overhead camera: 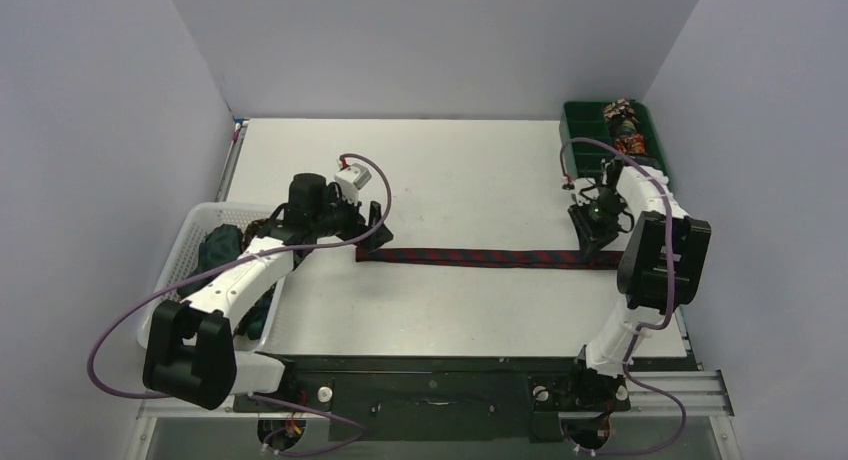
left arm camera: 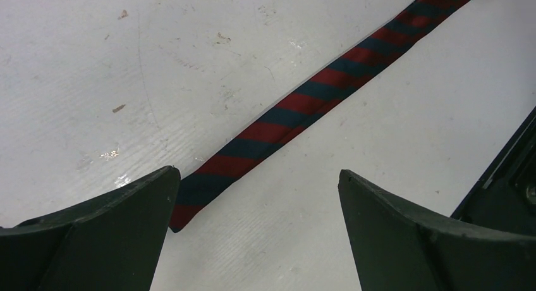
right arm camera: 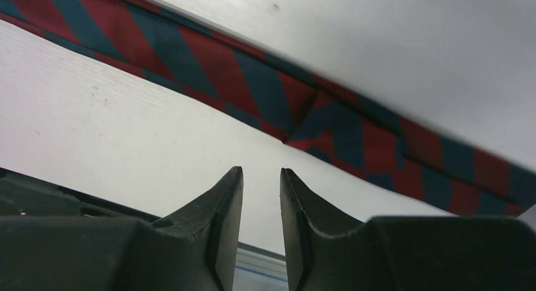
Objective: Roll the ties
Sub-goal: Flatten out the tie at the center of the board, then roll the tie at the center of the board.
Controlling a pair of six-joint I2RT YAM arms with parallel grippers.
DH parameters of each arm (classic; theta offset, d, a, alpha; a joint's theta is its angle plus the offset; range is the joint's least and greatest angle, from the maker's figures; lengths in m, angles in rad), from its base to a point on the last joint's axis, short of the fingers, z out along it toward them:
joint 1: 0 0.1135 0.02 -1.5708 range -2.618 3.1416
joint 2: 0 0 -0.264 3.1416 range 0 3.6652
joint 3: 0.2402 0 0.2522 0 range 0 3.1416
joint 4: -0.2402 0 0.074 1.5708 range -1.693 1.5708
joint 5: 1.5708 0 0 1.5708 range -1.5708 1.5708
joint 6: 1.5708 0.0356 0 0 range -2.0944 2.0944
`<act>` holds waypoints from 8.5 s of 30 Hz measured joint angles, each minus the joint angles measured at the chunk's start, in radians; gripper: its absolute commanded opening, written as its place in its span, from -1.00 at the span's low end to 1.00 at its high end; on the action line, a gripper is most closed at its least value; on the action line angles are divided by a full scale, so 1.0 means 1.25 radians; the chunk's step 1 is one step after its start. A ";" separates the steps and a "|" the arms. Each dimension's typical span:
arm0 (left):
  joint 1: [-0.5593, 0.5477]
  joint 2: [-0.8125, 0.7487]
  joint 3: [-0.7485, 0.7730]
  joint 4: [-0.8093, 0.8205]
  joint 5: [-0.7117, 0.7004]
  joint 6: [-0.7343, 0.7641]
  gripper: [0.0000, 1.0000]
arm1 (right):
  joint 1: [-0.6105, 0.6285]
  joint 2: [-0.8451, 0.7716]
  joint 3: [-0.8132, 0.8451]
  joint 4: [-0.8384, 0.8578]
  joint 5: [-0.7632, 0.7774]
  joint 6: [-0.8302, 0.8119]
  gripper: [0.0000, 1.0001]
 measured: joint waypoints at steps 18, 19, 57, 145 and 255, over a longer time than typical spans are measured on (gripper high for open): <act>0.044 0.044 -0.050 0.010 -0.014 -0.207 0.94 | -0.087 0.107 -0.051 0.061 0.149 0.102 -0.70; 0.049 0.044 -0.056 0.010 -0.014 -0.214 0.94 | -0.096 0.108 -0.051 0.063 0.166 0.099 -0.70; -0.001 0.320 -0.111 0.272 0.054 -0.426 -0.94 | 0.114 -0.074 -0.010 -0.035 -0.133 0.103 -0.37; -0.286 0.338 0.064 0.272 0.030 0.118 0.89 | 0.364 0.145 -0.078 0.312 -0.418 0.471 -1.00; -0.346 0.529 0.203 0.254 0.126 0.346 -0.70 | 0.291 0.071 -0.061 0.165 -0.471 0.380 -0.12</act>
